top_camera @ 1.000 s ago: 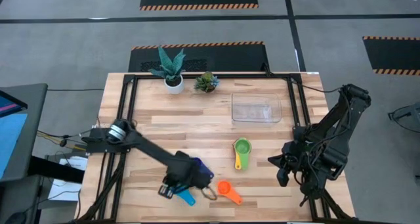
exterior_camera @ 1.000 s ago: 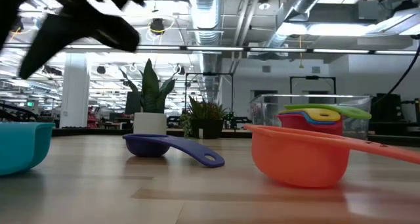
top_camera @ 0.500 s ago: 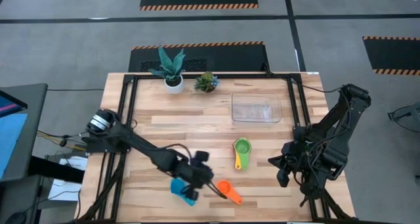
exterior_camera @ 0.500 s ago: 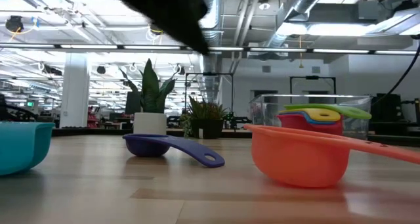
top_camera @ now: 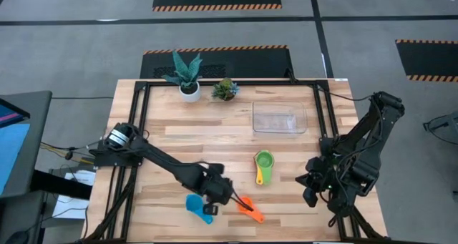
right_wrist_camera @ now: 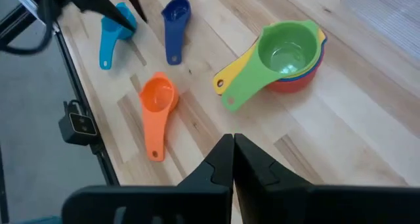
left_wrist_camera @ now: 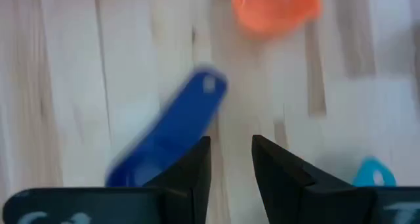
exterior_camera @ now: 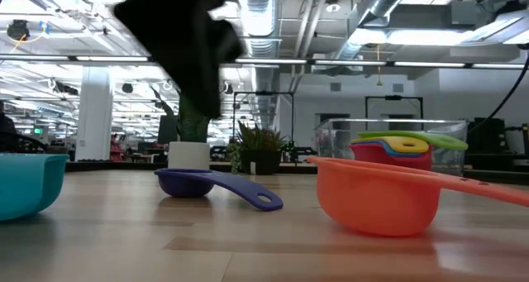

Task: Nest measuring cups in basket
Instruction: Stack the light blue measuring cup on top of the green measuring cup

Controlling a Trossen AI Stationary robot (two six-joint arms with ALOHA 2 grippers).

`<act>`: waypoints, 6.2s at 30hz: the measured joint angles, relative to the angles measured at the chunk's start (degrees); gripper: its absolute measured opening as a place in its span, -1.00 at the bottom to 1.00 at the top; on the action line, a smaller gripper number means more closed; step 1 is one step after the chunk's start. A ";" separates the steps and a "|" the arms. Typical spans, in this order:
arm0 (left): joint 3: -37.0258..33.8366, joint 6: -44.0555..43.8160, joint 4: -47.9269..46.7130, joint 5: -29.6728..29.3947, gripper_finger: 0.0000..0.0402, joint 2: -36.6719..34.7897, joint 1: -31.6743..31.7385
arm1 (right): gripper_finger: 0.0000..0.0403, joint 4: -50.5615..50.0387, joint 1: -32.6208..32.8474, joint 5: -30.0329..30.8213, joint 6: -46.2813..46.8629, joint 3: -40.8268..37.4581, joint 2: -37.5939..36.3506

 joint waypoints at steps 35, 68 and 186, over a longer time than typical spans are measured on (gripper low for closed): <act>-15.18 -6.58 -6.36 -6.94 -0.51 -9.80 -12.76 | -0.87 6.32 -5.09 0.51 -1.06 -0.02 0.00; -29.70 -8.99 15.40 0.05 -0.51 -19.25 -7.30 | -0.86 5.70 -10.19 0.14 -4.58 -0.02 0.00; 43.45 63.05 16.56 1.24 -0.90 30.41 25.28 | -0.89 25.46 -2.95 3.27 -25.18 0.00 -2.71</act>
